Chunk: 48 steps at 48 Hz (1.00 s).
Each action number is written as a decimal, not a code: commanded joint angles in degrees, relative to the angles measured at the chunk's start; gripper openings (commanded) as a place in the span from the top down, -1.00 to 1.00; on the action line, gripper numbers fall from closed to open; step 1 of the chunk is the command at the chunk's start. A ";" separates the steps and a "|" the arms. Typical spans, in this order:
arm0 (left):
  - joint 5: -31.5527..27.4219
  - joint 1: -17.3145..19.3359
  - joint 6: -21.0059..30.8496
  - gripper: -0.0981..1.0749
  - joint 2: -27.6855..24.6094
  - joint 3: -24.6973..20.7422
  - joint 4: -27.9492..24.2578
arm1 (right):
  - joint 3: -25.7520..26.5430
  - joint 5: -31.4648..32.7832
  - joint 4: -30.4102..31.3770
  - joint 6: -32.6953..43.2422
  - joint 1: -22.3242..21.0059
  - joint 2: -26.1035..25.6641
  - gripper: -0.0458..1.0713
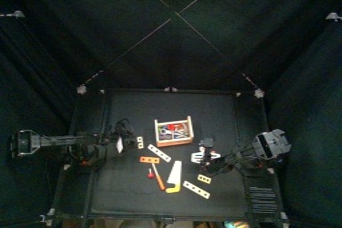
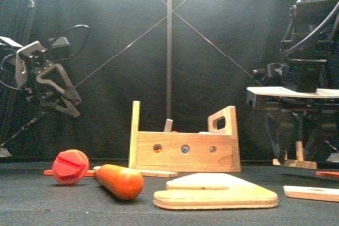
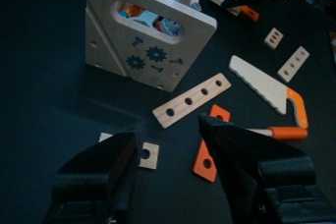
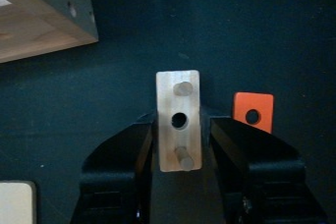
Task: Move pegged board closer to the center
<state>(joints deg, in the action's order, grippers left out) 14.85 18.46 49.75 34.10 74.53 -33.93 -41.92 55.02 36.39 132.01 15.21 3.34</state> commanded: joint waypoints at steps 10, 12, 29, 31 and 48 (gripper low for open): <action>0.18 -0.09 -0.09 -0.62 -0.09 -0.79 0.88 | 3.69 0.26 0.26 0.26 1.23 -1.32 -0.04; 0.18 0.00 -0.09 -0.62 -0.09 -0.79 0.88 | 4.39 0.18 0.26 0.26 1.41 -0.97 -0.04; 0.18 0.00 -0.18 -0.62 -0.09 -0.62 0.88 | 11.16 0.26 0.44 0.26 2.46 5.01 -0.04; 0.09 -0.09 -0.18 -0.62 -0.09 -0.62 0.88 | 11.95 0.18 0.44 0.44 2.55 5.80 -0.05; 0.09 -0.09 -0.09 -0.62 -0.09 -0.62 0.88 | 15.56 0.35 -0.35 0.70 3.16 9.58 -0.09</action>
<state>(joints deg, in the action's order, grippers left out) 14.77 18.46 49.75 34.01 74.53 -33.13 -27.95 55.11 36.30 132.45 18.11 13.71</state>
